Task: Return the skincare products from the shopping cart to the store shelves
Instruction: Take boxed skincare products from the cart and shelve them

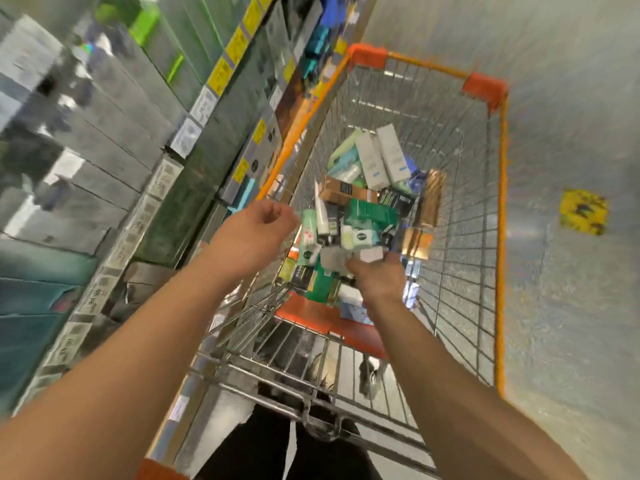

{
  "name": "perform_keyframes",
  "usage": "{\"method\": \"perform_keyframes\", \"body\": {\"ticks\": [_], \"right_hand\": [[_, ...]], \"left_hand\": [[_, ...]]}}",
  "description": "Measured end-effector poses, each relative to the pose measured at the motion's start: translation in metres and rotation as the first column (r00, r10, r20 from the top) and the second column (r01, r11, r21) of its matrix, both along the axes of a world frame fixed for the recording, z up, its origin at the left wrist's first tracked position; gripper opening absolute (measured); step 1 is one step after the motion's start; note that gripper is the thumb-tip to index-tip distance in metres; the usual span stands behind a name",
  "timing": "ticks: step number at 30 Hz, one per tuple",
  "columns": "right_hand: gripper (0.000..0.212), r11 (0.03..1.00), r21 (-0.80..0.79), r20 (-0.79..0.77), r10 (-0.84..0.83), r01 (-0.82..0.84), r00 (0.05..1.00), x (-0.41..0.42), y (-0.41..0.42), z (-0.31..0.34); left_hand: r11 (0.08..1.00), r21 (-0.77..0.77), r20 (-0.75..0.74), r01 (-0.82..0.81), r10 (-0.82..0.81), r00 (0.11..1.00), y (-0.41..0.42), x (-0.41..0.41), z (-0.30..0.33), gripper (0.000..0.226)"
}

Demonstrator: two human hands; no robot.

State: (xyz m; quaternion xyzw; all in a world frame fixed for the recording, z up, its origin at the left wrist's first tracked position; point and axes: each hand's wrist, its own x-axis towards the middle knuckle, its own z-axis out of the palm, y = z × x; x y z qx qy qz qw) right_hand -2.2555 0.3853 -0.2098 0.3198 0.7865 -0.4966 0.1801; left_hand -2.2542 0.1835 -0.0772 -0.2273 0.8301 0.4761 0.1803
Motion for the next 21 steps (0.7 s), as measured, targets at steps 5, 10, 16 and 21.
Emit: {"method": "perform_keyframes", "body": {"ticks": [5,10,16,21], "right_hand": [[0.042,0.978,-0.089,-0.216,0.164,-0.187,0.962,0.009,-0.013,0.079],[0.05,0.942,-0.149,-0.41,0.218,-0.301,0.885,0.011,-0.034,0.151],[0.049,0.861,-0.188,-0.604,0.279,-0.473,0.747,0.018,-0.085,0.228],[0.057,0.757,-0.162,-0.71,0.357,-0.633,0.608,0.039,-0.135,0.282]], "left_hand": [[0.999,-0.041,-0.063,-0.005,0.002,0.998,-0.006,0.021,0.043,0.019],[0.995,0.065,-0.164,-0.075,0.085,0.983,-0.022,0.044,0.076,0.012],[0.975,0.191,-0.316,-0.116,0.172,0.933,-0.047,0.083,0.123,0.056],[0.989,0.092,-0.406,-0.115,0.143,0.903,-0.085,0.123,0.162,0.074]]}}
